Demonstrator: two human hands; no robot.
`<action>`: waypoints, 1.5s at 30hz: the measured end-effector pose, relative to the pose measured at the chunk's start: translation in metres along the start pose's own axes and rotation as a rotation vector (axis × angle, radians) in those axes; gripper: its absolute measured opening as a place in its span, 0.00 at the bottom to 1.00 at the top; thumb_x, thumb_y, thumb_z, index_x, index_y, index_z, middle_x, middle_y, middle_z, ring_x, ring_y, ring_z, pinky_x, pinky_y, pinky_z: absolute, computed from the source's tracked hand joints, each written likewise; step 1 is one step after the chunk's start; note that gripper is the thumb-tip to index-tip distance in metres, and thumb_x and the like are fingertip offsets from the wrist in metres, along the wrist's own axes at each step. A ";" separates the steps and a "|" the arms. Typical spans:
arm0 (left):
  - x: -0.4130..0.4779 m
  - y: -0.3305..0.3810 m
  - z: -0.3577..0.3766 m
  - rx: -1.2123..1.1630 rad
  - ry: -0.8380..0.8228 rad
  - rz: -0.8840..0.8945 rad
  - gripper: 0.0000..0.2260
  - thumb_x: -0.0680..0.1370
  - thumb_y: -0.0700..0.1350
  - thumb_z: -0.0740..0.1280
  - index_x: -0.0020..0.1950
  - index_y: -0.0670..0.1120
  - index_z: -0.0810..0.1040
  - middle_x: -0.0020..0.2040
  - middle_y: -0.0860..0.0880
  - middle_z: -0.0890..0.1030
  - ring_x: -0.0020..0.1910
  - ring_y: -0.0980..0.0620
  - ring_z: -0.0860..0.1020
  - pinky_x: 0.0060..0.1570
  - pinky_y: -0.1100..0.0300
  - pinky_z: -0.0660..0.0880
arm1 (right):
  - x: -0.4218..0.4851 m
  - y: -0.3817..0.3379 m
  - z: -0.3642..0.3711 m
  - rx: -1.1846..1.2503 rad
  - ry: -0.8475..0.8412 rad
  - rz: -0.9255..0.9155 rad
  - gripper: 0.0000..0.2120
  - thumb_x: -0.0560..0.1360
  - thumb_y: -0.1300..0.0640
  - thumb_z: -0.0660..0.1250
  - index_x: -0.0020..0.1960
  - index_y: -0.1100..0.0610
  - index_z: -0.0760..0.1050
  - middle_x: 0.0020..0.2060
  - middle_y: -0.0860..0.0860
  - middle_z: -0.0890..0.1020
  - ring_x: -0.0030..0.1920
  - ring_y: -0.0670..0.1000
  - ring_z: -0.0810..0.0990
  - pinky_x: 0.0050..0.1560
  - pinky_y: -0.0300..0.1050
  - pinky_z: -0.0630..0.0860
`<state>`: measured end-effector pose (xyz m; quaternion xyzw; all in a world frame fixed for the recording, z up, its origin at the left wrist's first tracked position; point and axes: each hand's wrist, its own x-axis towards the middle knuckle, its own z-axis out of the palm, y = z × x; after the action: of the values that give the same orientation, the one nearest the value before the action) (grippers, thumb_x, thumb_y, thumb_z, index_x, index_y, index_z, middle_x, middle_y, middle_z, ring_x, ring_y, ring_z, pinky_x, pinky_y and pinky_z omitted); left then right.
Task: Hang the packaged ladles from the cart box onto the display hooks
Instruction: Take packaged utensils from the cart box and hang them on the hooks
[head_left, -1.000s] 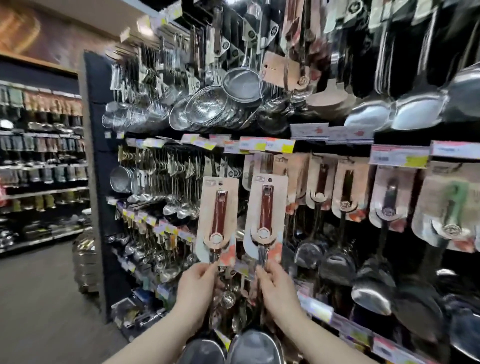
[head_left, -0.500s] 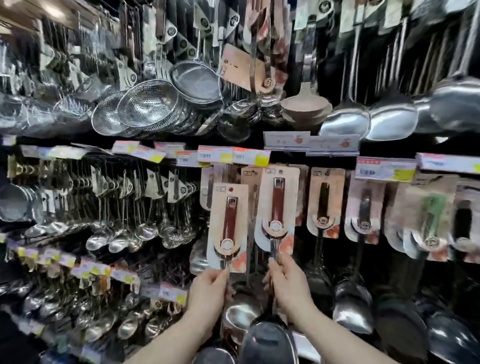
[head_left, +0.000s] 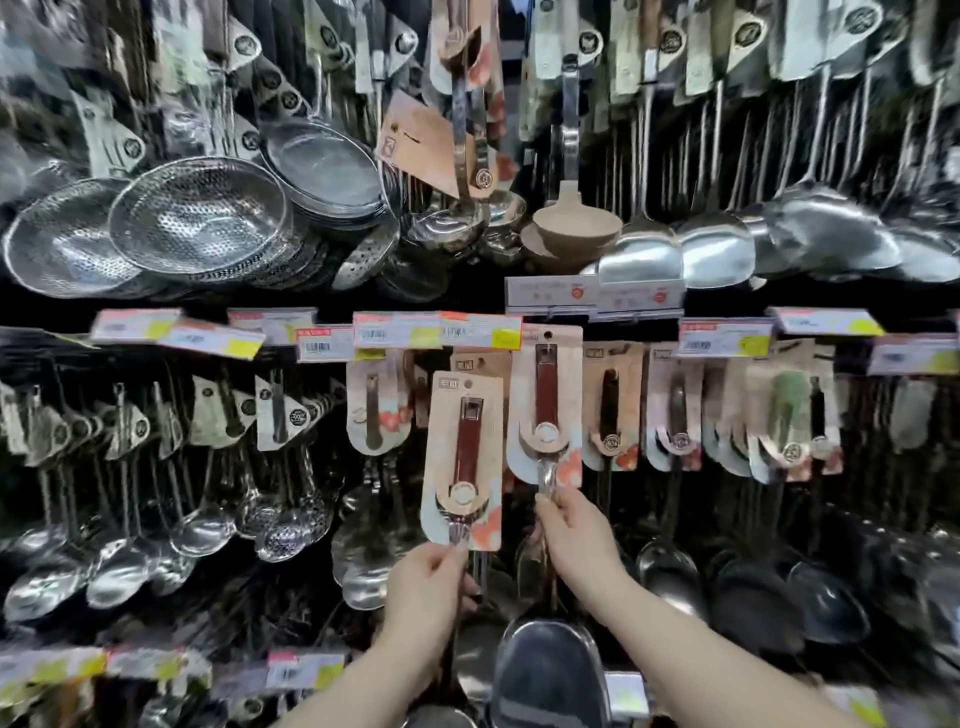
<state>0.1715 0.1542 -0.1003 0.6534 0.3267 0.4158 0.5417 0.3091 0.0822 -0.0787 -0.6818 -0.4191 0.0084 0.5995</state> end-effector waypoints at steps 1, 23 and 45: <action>0.002 -0.001 -0.001 -0.010 -0.005 -0.004 0.13 0.78 0.45 0.63 0.37 0.39 0.77 0.25 0.48 0.77 0.21 0.55 0.73 0.25 0.63 0.69 | 0.000 0.001 0.001 -0.007 0.006 -0.003 0.14 0.79 0.57 0.59 0.35 0.50 0.67 0.25 0.46 0.73 0.24 0.34 0.73 0.25 0.26 0.66; 0.026 -0.017 0.014 -0.039 0.016 0.029 0.13 0.77 0.45 0.63 0.35 0.41 0.78 0.25 0.50 0.79 0.26 0.55 0.76 0.33 0.59 0.73 | 0.020 0.023 -0.001 0.050 -0.005 0.066 0.15 0.79 0.55 0.59 0.33 0.56 0.68 0.23 0.47 0.75 0.21 0.39 0.72 0.25 0.29 0.67; 0.013 -0.003 0.034 -0.065 0.188 -0.016 0.12 0.77 0.43 0.64 0.35 0.41 0.75 0.25 0.48 0.78 0.22 0.56 0.74 0.25 0.67 0.72 | 0.134 0.081 0.031 -0.235 -0.105 0.179 0.13 0.80 0.55 0.57 0.50 0.63 0.75 0.43 0.60 0.79 0.40 0.56 0.73 0.35 0.45 0.62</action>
<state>0.2080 0.1511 -0.1028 0.5908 0.3679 0.4814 0.5328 0.4256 0.1905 -0.0882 -0.7806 -0.3854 0.0483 0.4897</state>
